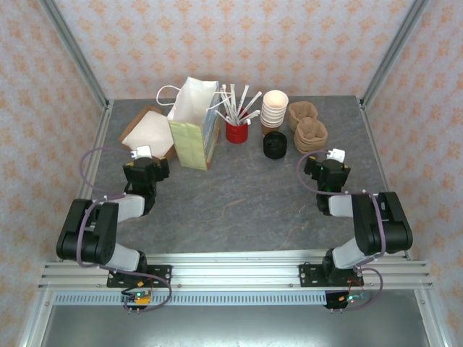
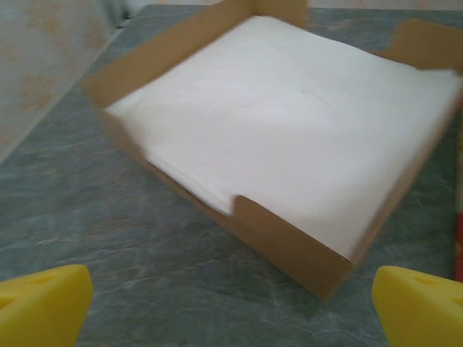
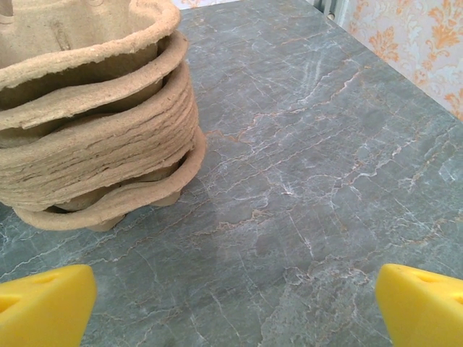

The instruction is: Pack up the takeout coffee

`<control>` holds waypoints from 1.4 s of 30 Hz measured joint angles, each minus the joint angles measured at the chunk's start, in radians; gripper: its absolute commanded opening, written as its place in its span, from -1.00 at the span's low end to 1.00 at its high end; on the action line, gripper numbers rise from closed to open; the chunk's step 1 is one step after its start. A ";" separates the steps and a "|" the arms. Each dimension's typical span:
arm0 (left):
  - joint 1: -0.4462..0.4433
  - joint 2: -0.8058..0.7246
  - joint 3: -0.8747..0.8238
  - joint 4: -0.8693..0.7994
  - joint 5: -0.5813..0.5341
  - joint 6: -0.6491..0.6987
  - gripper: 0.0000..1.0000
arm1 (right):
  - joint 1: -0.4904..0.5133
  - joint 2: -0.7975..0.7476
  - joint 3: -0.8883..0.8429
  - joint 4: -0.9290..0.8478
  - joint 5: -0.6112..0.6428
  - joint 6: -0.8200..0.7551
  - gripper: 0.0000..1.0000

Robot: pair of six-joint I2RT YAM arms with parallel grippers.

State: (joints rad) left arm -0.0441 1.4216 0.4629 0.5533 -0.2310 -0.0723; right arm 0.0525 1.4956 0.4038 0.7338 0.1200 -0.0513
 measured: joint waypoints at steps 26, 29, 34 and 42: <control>-0.262 -0.341 0.754 -0.969 0.433 -0.275 0.87 | 0.185 0.194 1.180 -1.170 -0.135 0.249 0.25; -0.331 -0.278 0.820 -0.986 0.455 -0.250 0.87 | 0.185 0.296 1.306 -1.234 -0.153 0.249 0.17; -0.428 -0.200 0.914 -1.014 0.456 -0.214 0.87 | 0.185 0.421 1.479 -1.308 -0.158 0.249 0.00; -0.470 -0.153 0.956 -1.040 0.438 -0.187 0.87 | 0.185 0.598 1.694 -1.422 -0.162 0.229 -0.34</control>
State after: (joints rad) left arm -0.5137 1.2690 1.4189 -0.4866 0.2073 -0.2596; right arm 0.2371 2.0937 2.0979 -0.6880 -0.0422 0.1780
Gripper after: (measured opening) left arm 0.934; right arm 0.353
